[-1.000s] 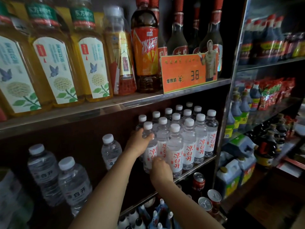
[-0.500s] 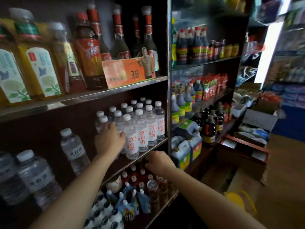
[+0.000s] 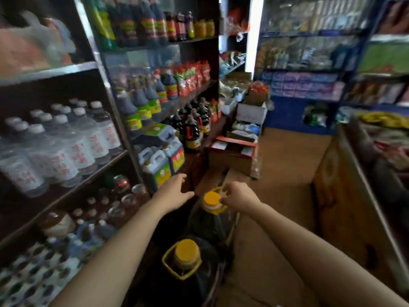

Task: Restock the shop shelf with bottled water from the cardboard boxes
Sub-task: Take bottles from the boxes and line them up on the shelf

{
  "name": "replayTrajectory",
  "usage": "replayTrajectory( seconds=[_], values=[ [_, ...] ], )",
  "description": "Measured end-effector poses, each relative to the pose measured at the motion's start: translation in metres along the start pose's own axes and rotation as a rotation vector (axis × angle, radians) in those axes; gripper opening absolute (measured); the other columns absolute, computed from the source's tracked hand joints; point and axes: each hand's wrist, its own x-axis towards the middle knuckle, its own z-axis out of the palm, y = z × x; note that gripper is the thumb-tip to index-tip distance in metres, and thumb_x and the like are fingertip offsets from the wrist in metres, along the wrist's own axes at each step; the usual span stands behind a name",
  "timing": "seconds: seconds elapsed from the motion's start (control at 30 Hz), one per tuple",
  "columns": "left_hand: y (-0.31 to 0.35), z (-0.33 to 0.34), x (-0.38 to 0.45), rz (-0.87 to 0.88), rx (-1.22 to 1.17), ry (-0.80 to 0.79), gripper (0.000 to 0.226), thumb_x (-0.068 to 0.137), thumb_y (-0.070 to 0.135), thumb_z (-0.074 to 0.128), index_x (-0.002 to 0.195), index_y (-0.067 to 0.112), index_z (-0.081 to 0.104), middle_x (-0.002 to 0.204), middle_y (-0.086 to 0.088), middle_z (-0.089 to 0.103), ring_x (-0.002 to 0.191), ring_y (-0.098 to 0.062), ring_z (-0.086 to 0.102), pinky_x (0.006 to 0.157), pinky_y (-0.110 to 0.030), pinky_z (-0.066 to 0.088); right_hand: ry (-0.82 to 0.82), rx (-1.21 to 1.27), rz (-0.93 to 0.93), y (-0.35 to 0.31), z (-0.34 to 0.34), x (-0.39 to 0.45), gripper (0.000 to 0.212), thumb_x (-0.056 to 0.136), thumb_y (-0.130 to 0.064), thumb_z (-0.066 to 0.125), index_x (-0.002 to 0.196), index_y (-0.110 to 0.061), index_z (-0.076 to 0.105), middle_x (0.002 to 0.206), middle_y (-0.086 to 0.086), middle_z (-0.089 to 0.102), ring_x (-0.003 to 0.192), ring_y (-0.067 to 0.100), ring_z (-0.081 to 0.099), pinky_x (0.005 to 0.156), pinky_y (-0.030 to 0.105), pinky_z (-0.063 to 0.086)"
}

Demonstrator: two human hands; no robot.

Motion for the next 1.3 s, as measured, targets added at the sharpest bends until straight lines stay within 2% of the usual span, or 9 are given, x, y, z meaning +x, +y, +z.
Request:
replayTrajectory(
  seconds=[0.27,0.47,0.63,0.8,0.93,1.0,1.13,1.2,1.3],
  values=[
    [0.11,0.182,-0.005,0.195,-0.023,-0.368,0.077,0.078,0.037,0.074,0.141,0.014,0.037,0.143,-0.003,0.045,0.13,-0.02,0.045,0.108,-0.034,0.037,0.076,0.125,0.456,0.202,-0.001,-0.101,0.044,0.079,-0.036,0.071,0.118,-0.018,0.059,0.114,0.001,0.063,0.096,0.018,0.062,0.08,0.035,0.056],
    [0.133,0.315,-0.023,0.227,0.043,-0.607,0.08,0.079,0.039,0.073,0.145,0.023,0.03,0.148,0.002,0.038,0.133,-0.017,0.04,0.109,-0.033,0.037,0.07,0.2,0.67,0.299,0.056,-0.162,0.05,0.081,-0.036,0.072,0.124,-0.018,0.055,0.117,0.0,0.062,0.096,0.014,0.062,0.079,0.028,0.056],
    [0.103,0.435,-0.028,0.228,0.049,-0.724,0.082,0.079,0.036,0.074,0.146,0.023,0.029,0.148,0.001,0.036,0.134,-0.017,0.037,0.109,-0.029,0.035,0.008,0.25,0.792,0.366,0.153,-0.184,0.051,0.081,-0.033,0.073,0.126,-0.019,0.053,0.119,0.0,0.061,0.1,0.013,0.061,0.082,0.028,0.055],
    [0.044,0.558,-0.015,0.207,0.038,-0.765,0.083,0.078,0.031,0.075,0.146,0.024,0.028,0.148,0.0,0.036,0.135,-0.018,0.037,0.11,-0.03,0.034,-0.005,0.337,0.825,0.429,0.272,-0.188,0.047,0.083,-0.028,0.069,0.126,-0.019,0.052,0.116,0.0,0.06,0.086,0.008,0.056,0.066,0.017,0.048],
    [-0.004,0.653,0.005,0.187,0.009,-0.794,0.087,0.077,0.025,0.077,0.148,0.021,0.026,0.148,-0.004,0.039,0.134,-0.02,0.039,0.109,-0.029,0.036,-0.007,0.417,0.806,0.468,0.371,-0.187,0.033,0.088,-0.028,0.062,0.117,-0.014,0.058,0.112,0.005,0.065,0.099,0.017,0.063,0.089,0.031,0.053],
    [-0.023,0.698,0.014,0.167,-0.025,-0.804,0.09,0.076,0.021,0.077,0.149,0.02,0.025,0.148,-0.004,0.039,0.134,-0.02,0.04,0.107,-0.026,0.035,-0.028,0.46,0.789,0.483,0.415,-0.185,0.03,0.088,-0.03,0.062,0.115,-0.015,0.06,0.109,0.001,0.066,0.101,0.015,0.062,0.09,0.028,0.051],
    [-0.046,0.777,0.031,0.155,-0.1,-0.831,0.092,0.076,0.012,0.077,0.149,0.016,0.022,0.15,-0.005,0.035,0.134,-0.02,0.039,0.101,-0.02,0.034,-0.046,0.537,0.807,0.511,0.488,-0.177,0.034,0.078,-0.03,0.073,0.109,-0.022,0.06,0.099,-0.009,0.061,0.096,0.009,0.059,0.087,0.024,0.05],
    [-0.055,0.81,0.04,0.155,-0.136,-0.837,0.095,0.074,0.009,0.078,0.149,0.018,0.021,0.151,-0.007,0.033,0.136,-0.022,0.037,0.102,-0.023,0.036,-0.018,0.564,0.8,0.523,0.513,-0.173,0.034,0.077,-0.026,0.075,0.107,-0.024,0.059,0.091,-0.014,0.056,0.088,0.003,0.058,0.079,0.014,0.049],
    [-0.063,0.854,0.052,0.248,-0.151,-0.839,0.095,0.072,0.009,0.079,0.149,0.018,0.023,0.152,-0.008,0.031,0.137,-0.023,0.035,0.106,-0.027,0.034,0.019,0.593,0.774,0.54,0.537,-0.169,0.031,0.077,-0.021,0.076,0.087,-0.036,0.051,0.082,-0.017,0.053,0.075,-0.004,0.054,0.068,0.005,0.044]
  ],
)
